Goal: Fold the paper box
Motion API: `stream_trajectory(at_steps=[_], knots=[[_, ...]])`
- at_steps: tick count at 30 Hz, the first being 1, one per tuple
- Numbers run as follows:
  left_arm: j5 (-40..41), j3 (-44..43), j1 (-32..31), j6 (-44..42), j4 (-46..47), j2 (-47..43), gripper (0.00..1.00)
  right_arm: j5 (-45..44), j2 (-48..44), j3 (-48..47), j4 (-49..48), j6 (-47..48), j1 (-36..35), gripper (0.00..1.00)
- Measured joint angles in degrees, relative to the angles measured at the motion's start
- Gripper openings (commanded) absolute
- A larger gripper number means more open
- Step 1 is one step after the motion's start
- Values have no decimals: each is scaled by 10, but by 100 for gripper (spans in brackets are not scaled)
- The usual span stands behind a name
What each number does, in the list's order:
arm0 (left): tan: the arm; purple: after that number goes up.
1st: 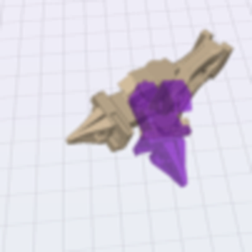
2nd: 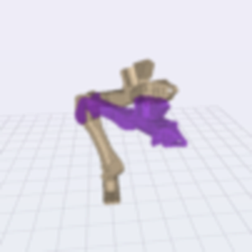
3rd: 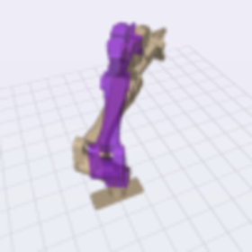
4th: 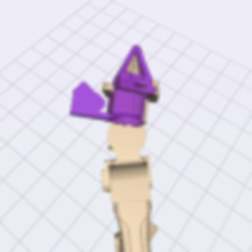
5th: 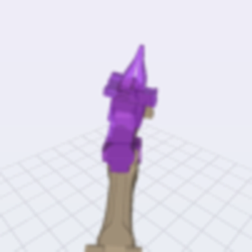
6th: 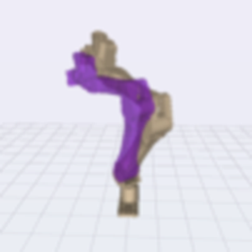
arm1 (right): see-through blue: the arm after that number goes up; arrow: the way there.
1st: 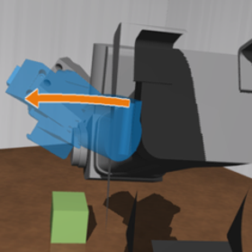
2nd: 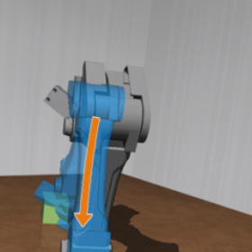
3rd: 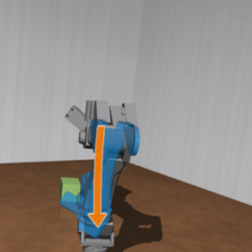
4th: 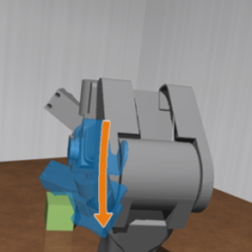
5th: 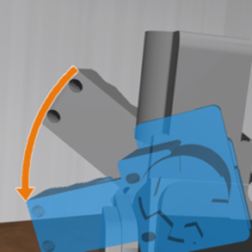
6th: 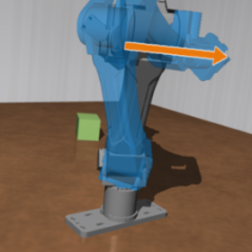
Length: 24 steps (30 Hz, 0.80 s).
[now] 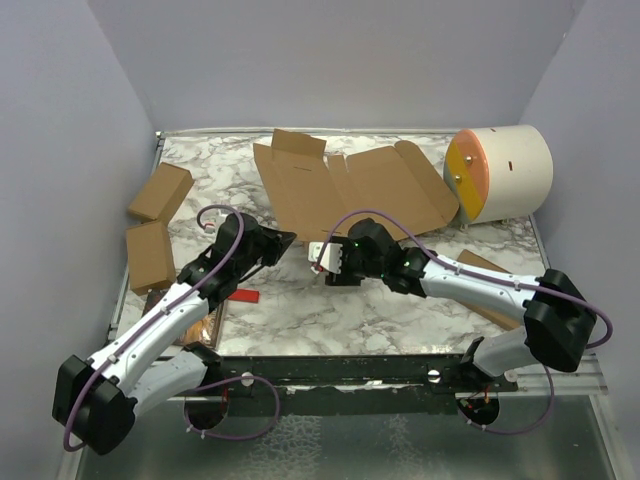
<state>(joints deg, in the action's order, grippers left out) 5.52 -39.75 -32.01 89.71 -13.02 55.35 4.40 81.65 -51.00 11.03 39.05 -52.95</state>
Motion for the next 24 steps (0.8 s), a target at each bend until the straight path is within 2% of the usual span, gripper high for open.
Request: stream_trajectory(at_steps=[6,9,11,15,20,24], knots=[[2,0,0,0,-6,-8,0,-5,-1,2,-9,-7,0,23],[2,0,0,0,-10,-9,0,-5,-6,6,-9,-12,0,14],[2,1,0,0,-13,-11,3,-5,-13,9,-9,-15,0,10],[3,9,-3,-1,-12,-23,20,5,-34,11,-5,-28,16,3],[16,34,-3,-13,-5,-41,63,64,-65,13,2,-49,63,1],[41,59,-3,-32,-7,-55,86,115,-89,26,5,-60,94,1]])
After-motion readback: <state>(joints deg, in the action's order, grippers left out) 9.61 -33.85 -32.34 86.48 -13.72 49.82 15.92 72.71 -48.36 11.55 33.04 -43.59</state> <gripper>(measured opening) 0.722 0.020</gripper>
